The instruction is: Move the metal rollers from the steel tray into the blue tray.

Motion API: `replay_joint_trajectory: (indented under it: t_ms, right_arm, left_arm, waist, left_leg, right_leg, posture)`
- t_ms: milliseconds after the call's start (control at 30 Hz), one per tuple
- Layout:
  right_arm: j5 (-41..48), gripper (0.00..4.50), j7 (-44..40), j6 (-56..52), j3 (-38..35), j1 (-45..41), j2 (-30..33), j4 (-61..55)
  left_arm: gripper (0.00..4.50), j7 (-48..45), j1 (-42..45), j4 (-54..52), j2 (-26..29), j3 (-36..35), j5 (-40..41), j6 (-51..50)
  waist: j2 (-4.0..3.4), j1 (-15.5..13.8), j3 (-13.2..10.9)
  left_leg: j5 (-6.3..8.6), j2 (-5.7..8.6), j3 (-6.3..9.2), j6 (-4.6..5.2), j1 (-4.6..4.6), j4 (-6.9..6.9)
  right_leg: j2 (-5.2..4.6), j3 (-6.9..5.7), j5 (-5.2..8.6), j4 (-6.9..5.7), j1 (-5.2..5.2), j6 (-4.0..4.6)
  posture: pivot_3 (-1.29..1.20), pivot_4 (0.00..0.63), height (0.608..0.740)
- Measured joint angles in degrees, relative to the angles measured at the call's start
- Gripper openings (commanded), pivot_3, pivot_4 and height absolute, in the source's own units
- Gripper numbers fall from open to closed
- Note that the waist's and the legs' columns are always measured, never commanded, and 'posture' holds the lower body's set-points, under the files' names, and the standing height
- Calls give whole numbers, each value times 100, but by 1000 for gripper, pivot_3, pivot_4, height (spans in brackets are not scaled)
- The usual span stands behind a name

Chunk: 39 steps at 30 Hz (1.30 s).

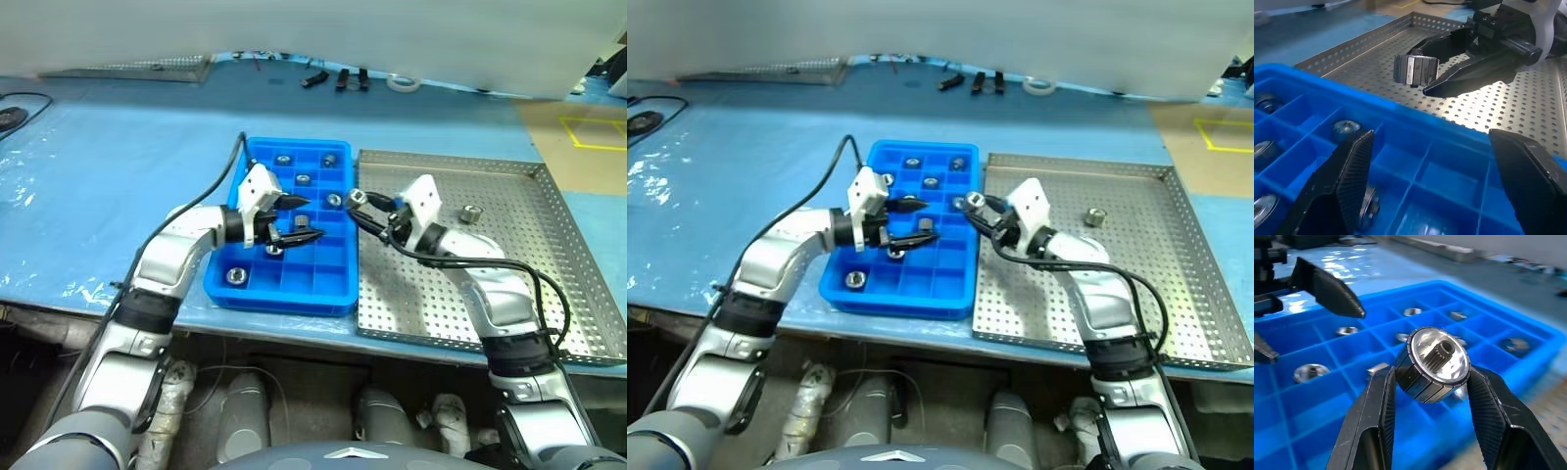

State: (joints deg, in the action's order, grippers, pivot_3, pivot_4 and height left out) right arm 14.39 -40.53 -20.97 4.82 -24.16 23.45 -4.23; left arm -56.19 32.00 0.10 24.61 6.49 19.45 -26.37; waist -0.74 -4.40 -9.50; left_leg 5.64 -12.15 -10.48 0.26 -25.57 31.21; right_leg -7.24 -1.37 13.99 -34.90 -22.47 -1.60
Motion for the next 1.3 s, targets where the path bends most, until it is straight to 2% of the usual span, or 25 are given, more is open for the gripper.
replay_joint_trajectory:
  t_ms: [233,333,500,767,1000,1167,1300]
  right_arm:
    - [-1,1768,-854,114,512,-233,-72,500]
    - [0,1768,-1264,94,738,-188,103,434]
    - [5,1768,-1841,56,934,-61,433,190]
    - [9,1768,-2168,27,945,-63,512,183]
    - [-14,4105,-2205,131,944,-31,501,234]
    - [-133,4105,-1883,432,914,13,441,337]
    - [-97,4105,-1406,369,531,84,370,412]
  left_arm:
    - [3976,700,-983,-1295,339,-476,229,-644]
    - [3976,899,-1159,-1595,364,-544,336,-813]
    - [3976,1065,-1231,-1733,403,-587,428,-933]
    - [3976,1067,-1232,-1813,459,-573,498,-983]
    - [3976,1007,-1105,-1694,480,-476,500,-981]
    - [3976,883,-956,-1581,481,-417,504,-965]
    - [3976,766,-729,-1275,398,-292,498,-872]
  waist:
    - [0,-319,0]
    - [0,-438,0]
    - [0,-539,0]
    - [1,-575,0]
    - [3,-584,2]
    - [3,-575,2]
    - [4,-566,2]
  left_leg:
    - [-9,0,23,-15,-25,-2]
    - [-13,1,33,-22,-27,-2]
    - [-20,1,41,-33,-21,-2]
    - [-23,1,42,-39,-15,-2]
    - [-24,3,43,-39,-12,0]
    - [-26,5,42,-43,4,0]
    - [-27,10,42,-44,9,0]
  right_leg:
    - [2,-11,0,-4,-15,0]
    - [2,-11,0,-8,-14,-1]
    - [3,-7,-1,-21,-12,-2]
    - [4,-5,-1,-32,-15,-2]
    - [3,-5,-1,-39,-13,-2]
    - [2,0,0,-50,-6,-2]
    - [1,11,-1,-53,1,-1]
  posture:
    - [247,150,740]
    - [272,150,740]
    - [272,150,740]
    - [259,150,740]
    - [211,150,740]
    - [154,150,740]
    - [94,150,740]
